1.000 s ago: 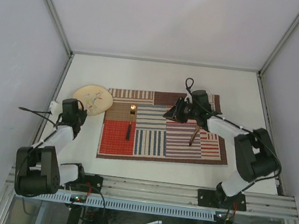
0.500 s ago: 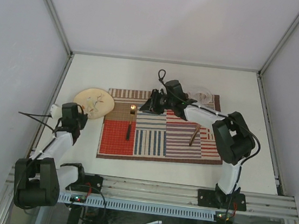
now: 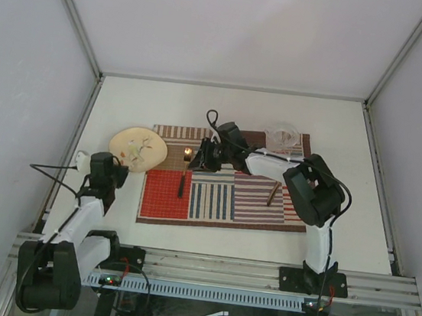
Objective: Set the dinner table for one person
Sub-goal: Place the plate on the napkin.
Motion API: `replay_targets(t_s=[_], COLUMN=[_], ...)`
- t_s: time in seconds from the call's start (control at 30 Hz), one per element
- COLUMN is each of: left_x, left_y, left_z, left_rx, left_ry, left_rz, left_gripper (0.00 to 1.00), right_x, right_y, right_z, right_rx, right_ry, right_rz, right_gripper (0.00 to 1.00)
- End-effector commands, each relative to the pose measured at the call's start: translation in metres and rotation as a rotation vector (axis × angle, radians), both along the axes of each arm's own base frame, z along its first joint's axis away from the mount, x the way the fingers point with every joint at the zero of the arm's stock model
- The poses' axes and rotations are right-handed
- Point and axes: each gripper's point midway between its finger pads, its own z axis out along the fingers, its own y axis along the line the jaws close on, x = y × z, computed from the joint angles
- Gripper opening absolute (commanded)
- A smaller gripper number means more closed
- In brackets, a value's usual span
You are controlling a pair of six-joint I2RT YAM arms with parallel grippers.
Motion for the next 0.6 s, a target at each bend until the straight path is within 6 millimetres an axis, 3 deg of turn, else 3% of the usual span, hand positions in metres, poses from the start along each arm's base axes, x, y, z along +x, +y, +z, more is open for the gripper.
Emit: replay_targets(t_s=[0.0,0.57], left_x=[0.007,0.003], left_y=[-0.027,-0.038], left_z=[0.02,0.07], left_rx=[-0.02,0.026], left_ry=[-0.089,-0.209], left_rz=[-0.135,-0.218], left_gripper=[0.0,0.0], right_x=[0.006,0.004], right_y=[0.014,0.026], right_z=[0.014,-0.003], right_rx=[0.034,0.046], right_ry=[-0.042,0.008], right_rz=[-0.008,-0.003], right_gripper=[0.28,0.28])
